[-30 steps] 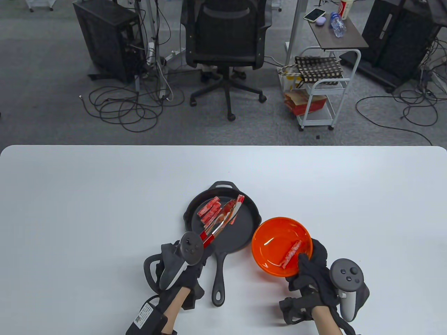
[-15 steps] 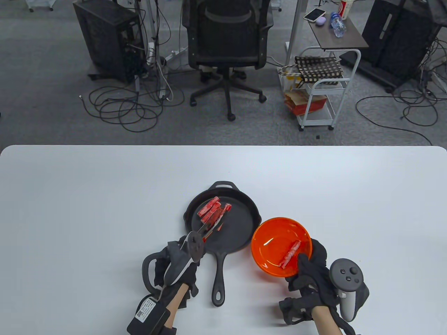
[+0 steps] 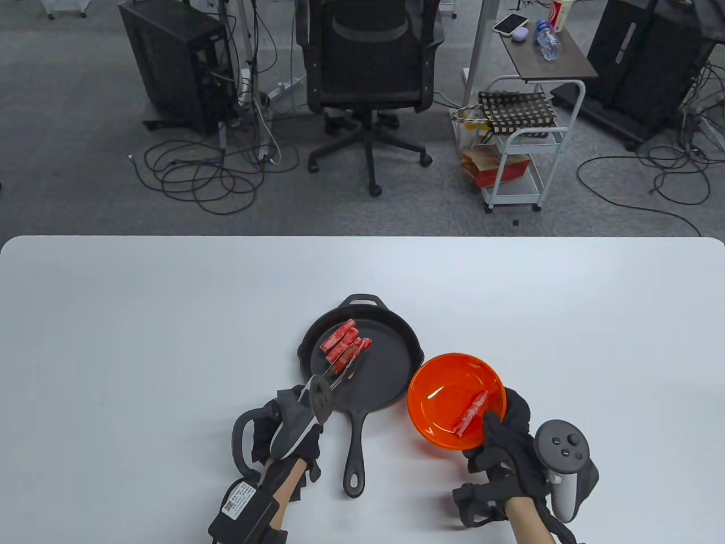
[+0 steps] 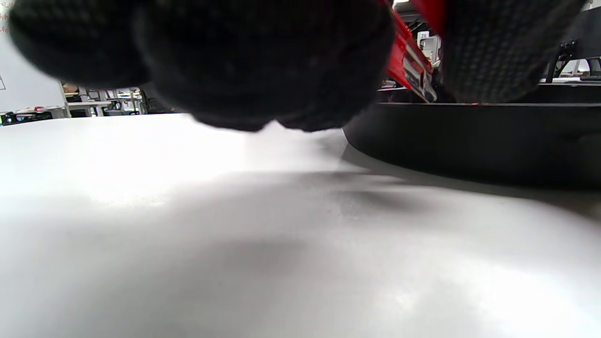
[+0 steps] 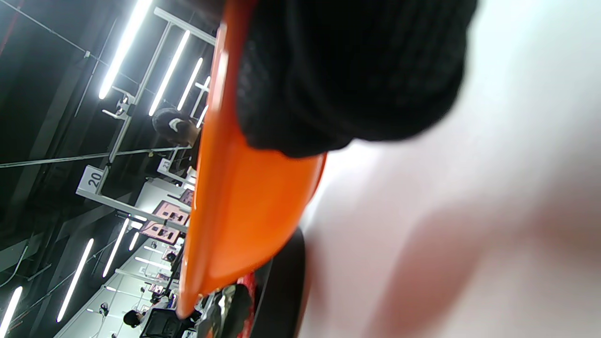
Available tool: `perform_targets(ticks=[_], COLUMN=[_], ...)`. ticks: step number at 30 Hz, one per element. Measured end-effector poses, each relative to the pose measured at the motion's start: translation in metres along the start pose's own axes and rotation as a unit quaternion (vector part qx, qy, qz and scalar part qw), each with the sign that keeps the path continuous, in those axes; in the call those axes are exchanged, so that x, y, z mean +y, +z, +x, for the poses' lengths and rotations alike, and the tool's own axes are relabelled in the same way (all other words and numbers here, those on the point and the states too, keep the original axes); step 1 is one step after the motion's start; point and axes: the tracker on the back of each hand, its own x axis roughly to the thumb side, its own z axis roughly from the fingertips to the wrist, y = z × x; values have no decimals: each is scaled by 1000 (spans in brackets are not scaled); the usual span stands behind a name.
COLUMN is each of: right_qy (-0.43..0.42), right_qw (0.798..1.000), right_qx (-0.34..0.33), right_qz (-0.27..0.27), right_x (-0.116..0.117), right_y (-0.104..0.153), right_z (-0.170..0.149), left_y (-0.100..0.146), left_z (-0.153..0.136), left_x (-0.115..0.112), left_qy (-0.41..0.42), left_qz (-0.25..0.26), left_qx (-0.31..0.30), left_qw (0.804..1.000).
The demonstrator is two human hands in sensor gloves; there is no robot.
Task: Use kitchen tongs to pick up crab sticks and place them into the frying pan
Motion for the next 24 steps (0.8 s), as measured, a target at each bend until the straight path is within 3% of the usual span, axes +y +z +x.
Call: perform_targets(ticks=[24], right_qy=[0], right_qw=[1000], right_qx=[0], right_qz=[0], right_x=[0], right_y=[0], right_z=[0], left_y=[-1], left_z=[-1], left_x=[0], left_qy=[15], left_qz=[-4], left_qx=[1], left_qw=[1000])
